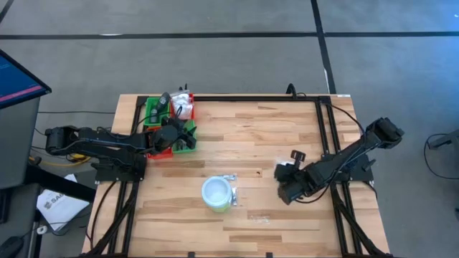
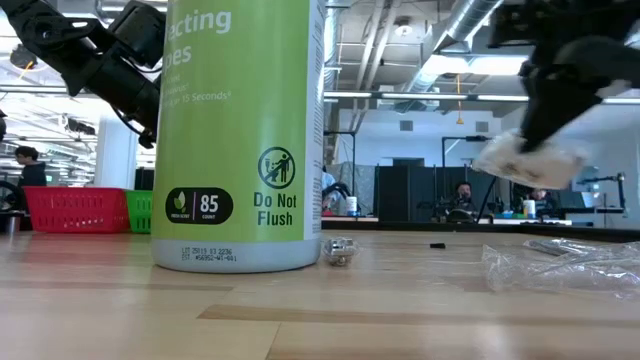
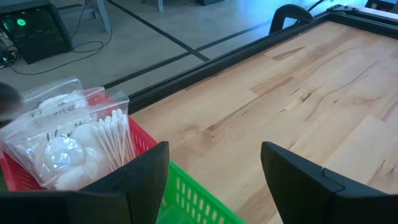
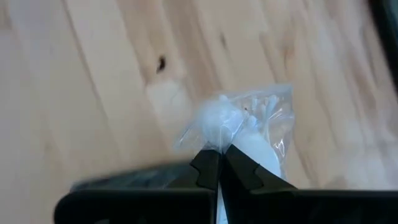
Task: Pick & Place Travel size toiletries
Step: Put the white cotton pack into the top red bin
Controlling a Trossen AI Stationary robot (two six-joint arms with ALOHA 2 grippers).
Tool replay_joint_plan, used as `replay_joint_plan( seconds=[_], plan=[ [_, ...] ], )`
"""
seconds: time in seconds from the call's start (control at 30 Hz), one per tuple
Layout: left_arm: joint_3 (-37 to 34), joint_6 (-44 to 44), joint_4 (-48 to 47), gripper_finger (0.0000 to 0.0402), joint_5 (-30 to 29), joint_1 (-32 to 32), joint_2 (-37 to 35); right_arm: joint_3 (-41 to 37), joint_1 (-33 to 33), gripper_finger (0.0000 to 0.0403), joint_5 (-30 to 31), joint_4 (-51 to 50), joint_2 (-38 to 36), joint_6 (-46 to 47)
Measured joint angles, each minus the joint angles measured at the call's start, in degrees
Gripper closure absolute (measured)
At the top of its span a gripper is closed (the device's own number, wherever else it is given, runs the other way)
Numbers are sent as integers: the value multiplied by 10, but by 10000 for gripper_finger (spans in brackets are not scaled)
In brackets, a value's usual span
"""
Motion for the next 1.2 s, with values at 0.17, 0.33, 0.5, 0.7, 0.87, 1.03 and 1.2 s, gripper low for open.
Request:
replay_joint_plan(
  seconds=[0.17,0.33,0.5,0.7,0.87,1.03,1.2],
  plan=[
    [0,1,5,156,10,0,0,0,-41,403,24,75,0,-79],
    [0,4,21,156,33,0,0,0,-89,403,24,181,0,-189],
    [0,9,33,156,34,-1,0,0,-141,403,22,314,0,-307],
    [0,36,58,156,81,-1,0,0,-204,403,-39,460,0,-402],
    [0,71,86,156,125,-1,0,0,-245,403,-134,565,0,-452],
    [0,111,138,156,174,-1,0,0,-276,403,-242,650,0,-466],
    [0,153,213,156,278,-1,0,0,-293,403,-309,697,0,-479]
  ],
)
